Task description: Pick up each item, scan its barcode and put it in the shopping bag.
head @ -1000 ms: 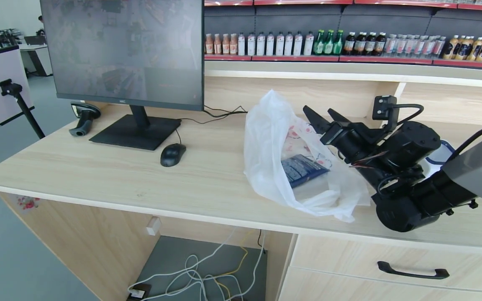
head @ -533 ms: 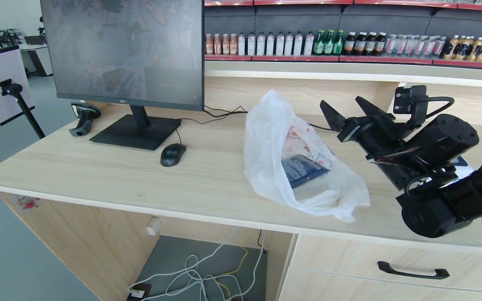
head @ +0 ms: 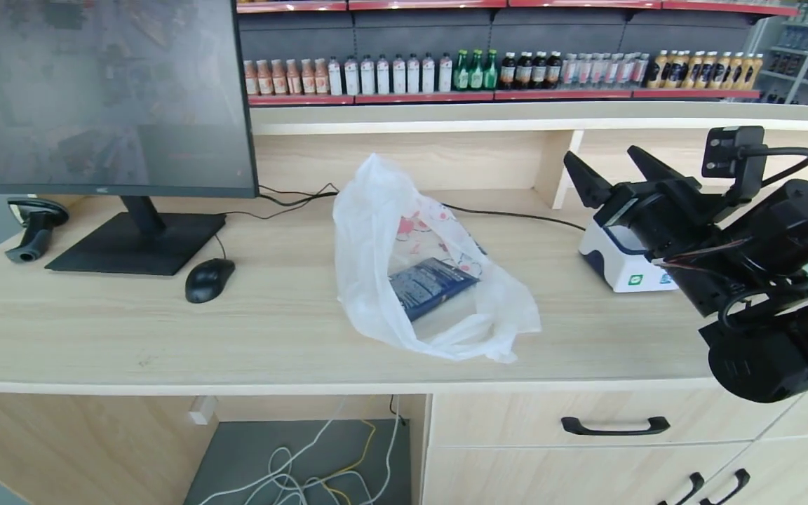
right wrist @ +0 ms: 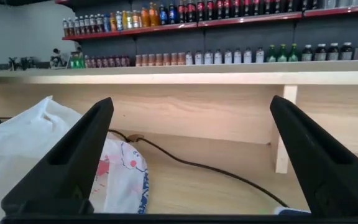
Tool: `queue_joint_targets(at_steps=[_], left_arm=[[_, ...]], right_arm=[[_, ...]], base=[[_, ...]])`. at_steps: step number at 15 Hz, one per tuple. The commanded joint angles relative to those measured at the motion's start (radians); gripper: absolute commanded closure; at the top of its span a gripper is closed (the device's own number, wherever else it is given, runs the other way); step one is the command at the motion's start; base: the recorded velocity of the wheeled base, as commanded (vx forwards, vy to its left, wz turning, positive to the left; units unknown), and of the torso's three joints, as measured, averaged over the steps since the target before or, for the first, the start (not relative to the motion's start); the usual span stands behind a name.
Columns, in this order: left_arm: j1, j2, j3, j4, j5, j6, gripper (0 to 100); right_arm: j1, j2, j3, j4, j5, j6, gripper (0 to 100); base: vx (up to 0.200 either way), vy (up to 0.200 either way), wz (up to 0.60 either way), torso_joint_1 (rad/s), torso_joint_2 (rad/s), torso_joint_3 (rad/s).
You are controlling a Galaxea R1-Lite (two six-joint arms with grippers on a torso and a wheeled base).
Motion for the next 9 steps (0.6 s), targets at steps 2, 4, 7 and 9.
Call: queue_joint_targets(at_steps=[2, 4, 7, 9], left_arm=[[0.000, 0.000, 0.000, -0.001, 0.001, -0.002, 0], [0.000, 0.000, 0.000, -0.001, -0.001, -0.002, 0], [0.000, 0.000, 0.000, 0.001, 0.001, -0.002, 0], [0.000, 0.000, 0.000, 0.001, 0.001, -0.003, 0]], right_arm=[[0.007, -0.017, 0.006, -0.001, 0.000, -0.002, 0], [0.008, -0.024, 0.020, -0.001, 0.000, -0.002, 0], [0.007, -0.029, 0.039, -0.001, 0.000, -0.002, 0], [0.010, -0.031, 0.049, -0.001, 0.000, -0.022, 0]], base=[[0.000, -0.100, 0.00, -0.004, 0.00, 0.001], [0.000, -0.200, 0.00, 0.002, 0.00, 0.002], [0.000, -0.200, 0.00, -0.001, 0.00, 0.004], [0.000, -0.200, 0.00, 0.002, 0.00, 0.002]])
